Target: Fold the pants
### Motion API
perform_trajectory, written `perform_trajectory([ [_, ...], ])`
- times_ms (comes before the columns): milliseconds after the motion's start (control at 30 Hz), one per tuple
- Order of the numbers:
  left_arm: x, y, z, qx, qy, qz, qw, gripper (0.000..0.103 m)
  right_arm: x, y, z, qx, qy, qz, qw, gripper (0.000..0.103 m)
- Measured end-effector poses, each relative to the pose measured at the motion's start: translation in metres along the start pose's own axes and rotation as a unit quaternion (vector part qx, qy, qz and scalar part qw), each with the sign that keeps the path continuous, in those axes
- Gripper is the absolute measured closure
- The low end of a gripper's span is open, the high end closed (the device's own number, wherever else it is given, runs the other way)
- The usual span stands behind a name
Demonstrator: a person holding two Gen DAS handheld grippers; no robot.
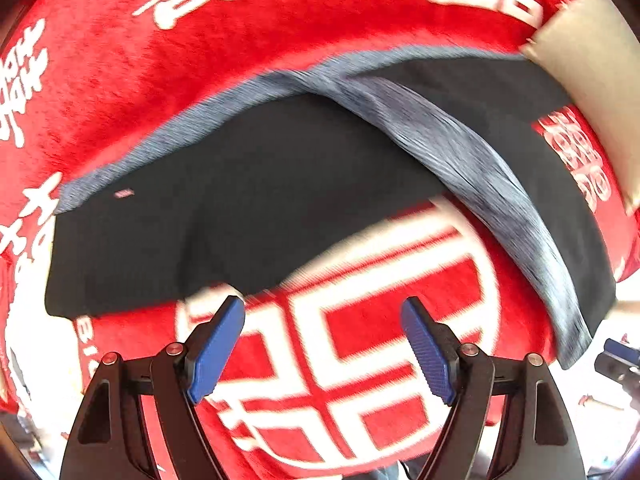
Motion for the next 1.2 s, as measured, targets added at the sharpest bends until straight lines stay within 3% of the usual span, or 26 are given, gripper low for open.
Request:
perform_trajectory([
  [133,0.005,0.014,0.039,-0.002,0.032,-0.009,0.9995,0.022,-0.015,0.017,0.016,-0.02,-0.016,-0.015,1.0,0.036],
  [300,-0.015,0.01,0.079,-0.002,0.048,-0.032,0.9983,0.022,-0.033,0.019,0.032,0.0,-0.03,-0.026,0.999,0.036],
  [567,-0.04,-0.001,0.11,0.075,0.061,-0.056,0.9937,0.022,-0.039,-0.002,0.037,0.051,-0.117,-0.018,0.992,0.036],
  [633,-0.042,-0.003,0.114,0.093,0.058,-0.06,0.9922,0.022,-0.045,-0.006,0.035,0.053,-0.146,-0.034,0.987,0.049],
  [667,-0.043,-0.004,0.116,0.103,0.053,-0.064,0.9913,0.022,-0.046,-0.007,0.036,0.055,-0.152,-0.04,0.986,0.07],
  [700,-0.042,-0.004,0.116,0.109,0.049,-0.067,0.9906,0.022,-0.05,-0.007,0.033,0.06,-0.162,-0.054,0.983,0.101],
  [800,-0.029,-0.006,0.113,0.127,0.034,-0.064,0.9893,0.022,-0.043,-0.009,0.022,0.061,-0.21,-0.079,0.973,0.1],
  [933,0.001,-0.016,0.106,0.141,0.01,-0.039,0.9892,0.022,0.005,-0.03,0.017,0.076,-0.264,-0.062,0.959,0.1],
  [1100,0.024,-0.02,0.096,0.145,-0.007,-0.029,0.989,0.022,0.062,-0.078,0.015,0.083,-0.298,-0.026,0.951,0.1],
  [1200,0.02,-0.02,0.087,0.135,-0.009,-0.032,0.9903,0.022,0.09,-0.108,0.014,0.095,-0.296,0.001,0.95,0.1],
])
Point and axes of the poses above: each gripper's, at about its wrist camera, not at the fingertips, and x roughly against the way its jaws point, z to its right, y to its underside, the point moved 6 cm from there along -x, roughly the way its jaws point, and after that the axes turned 5 degrees about -z, right-handed, at the moved point
